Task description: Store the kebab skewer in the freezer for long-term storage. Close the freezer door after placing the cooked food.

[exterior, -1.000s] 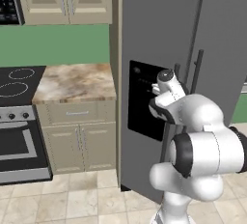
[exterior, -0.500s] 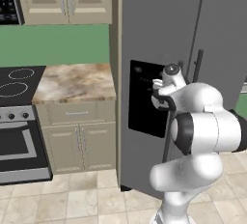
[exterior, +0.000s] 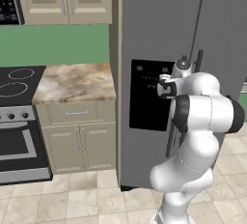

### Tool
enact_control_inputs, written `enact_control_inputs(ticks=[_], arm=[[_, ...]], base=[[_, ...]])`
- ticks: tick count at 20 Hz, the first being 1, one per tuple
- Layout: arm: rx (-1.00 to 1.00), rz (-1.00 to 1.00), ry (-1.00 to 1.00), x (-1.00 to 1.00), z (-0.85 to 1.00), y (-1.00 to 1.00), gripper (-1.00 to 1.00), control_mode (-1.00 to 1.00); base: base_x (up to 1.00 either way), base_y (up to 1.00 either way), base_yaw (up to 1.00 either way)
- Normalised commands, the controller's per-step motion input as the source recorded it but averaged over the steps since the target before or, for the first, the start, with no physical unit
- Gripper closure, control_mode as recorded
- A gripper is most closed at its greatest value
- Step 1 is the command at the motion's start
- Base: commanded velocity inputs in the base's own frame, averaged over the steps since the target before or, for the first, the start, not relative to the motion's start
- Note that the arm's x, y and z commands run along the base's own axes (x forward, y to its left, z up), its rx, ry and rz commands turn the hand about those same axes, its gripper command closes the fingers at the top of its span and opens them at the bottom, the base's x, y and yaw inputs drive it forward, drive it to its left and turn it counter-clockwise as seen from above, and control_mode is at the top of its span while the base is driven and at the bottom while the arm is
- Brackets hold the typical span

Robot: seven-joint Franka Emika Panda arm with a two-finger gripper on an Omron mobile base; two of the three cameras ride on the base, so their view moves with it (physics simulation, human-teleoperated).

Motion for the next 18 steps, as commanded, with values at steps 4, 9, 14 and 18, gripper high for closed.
enact_control_inputs(ticks=[4,9,14,18], arm=[[0.0,0.02,0.03,0.21,0.06,-0.08,-1.0,-1.0],[0.0,0.01,0.0,0.28,0.01,-0.1,-1.0,-1.0],[0.0,0.03,0.0,0.61,0.11,-0.1,-1.0,-1.0],[0.0,0.03,-0.04,0.53,0.06,-0.08,-1.0,-1.0]], base=[[0.0,0.0,0.0],[0.0,0.0,0.0],[0.0,0.0,0.0],[0.0,0.0,0.0]])
